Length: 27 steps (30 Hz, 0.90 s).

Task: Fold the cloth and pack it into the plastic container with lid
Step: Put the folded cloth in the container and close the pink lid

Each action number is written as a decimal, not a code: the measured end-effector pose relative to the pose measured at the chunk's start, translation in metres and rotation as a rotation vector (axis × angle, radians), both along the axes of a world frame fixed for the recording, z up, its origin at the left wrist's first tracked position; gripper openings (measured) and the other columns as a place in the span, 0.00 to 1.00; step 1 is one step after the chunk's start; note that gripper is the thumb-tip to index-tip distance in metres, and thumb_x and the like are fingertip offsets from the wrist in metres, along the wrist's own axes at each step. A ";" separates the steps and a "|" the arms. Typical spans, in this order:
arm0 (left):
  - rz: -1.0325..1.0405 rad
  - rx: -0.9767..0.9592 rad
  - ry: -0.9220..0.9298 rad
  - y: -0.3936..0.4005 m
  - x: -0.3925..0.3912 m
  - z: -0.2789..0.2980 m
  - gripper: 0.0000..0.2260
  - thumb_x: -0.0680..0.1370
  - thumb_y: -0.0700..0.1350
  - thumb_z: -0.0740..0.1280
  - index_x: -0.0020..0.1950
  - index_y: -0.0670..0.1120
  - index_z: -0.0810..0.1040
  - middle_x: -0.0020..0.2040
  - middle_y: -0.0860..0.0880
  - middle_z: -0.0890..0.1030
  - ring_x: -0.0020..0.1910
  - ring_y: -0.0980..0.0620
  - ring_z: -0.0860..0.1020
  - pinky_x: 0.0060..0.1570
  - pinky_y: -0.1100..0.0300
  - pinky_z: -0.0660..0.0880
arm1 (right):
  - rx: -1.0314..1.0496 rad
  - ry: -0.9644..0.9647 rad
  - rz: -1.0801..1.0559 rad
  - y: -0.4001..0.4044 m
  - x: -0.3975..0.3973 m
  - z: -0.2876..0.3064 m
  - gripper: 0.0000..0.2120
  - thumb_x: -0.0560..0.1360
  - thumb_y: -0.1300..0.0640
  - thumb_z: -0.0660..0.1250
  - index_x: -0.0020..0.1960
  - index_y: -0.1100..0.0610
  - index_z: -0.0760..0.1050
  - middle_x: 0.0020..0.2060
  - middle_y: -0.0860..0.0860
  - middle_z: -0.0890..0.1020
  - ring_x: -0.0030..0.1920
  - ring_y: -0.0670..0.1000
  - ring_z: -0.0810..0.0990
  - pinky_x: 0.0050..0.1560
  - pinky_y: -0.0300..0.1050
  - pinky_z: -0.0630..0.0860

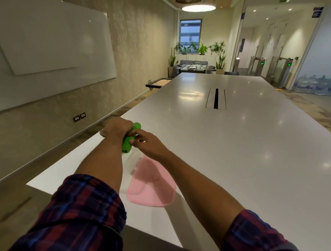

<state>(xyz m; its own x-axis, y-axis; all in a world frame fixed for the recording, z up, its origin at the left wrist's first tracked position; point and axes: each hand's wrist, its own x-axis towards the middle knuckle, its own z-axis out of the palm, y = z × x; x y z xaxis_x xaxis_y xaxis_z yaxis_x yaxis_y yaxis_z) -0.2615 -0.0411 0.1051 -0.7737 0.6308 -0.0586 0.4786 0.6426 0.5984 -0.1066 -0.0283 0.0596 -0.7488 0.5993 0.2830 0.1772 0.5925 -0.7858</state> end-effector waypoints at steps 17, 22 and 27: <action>-0.287 -0.360 0.162 -0.005 -0.020 -0.063 0.15 0.82 0.42 0.61 0.66 0.36 0.76 0.66 0.37 0.77 0.66 0.40 0.75 0.64 0.51 0.71 | 0.596 -0.677 -0.083 0.009 -0.049 -0.014 0.17 0.79 0.42 0.54 0.48 0.50 0.77 0.34 0.47 0.71 0.45 0.49 0.70 0.63 0.55 0.64; -0.344 -0.293 0.178 0.002 -0.017 -0.075 0.15 0.83 0.43 0.60 0.63 0.34 0.77 0.63 0.36 0.79 0.63 0.40 0.78 0.63 0.52 0.72 | 0.522 -0.697 -0.129 0.017 -0.048 -0.015 0.12 0.76 0.44 0.57 0.44 0.50 0.73 0.33 0.47 0.68 0.47 0.50 0.69 0.66 0.57 0.61; -0.396 -0.339 0.109 0.007 -0.014 -0.067 0.15 0.82 0.41 0.62 0.66 0.36 0.76 0.64 0.37 0.78 0.63 0.40 0.77 0.66 0.48 0.73 | 0.476 -0.750 -0.144 0.031 -0.048 -0.015 0.13 0.76 0.41 0.58 0.47 0.49 0.73 0.42 0.48 0.75 0.52 0.50 0.71 0.63 0.55 0.63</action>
<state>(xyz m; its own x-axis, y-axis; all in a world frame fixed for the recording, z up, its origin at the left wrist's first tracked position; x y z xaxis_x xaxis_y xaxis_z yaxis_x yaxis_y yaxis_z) -0.2753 -0.0345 0.0379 -0.4935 0.8353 -0.2424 0.7715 0.5491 0.3214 -0.1548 0.0025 0.0451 -0.7634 0.6459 -0.0076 0.6427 0.7582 -0.1101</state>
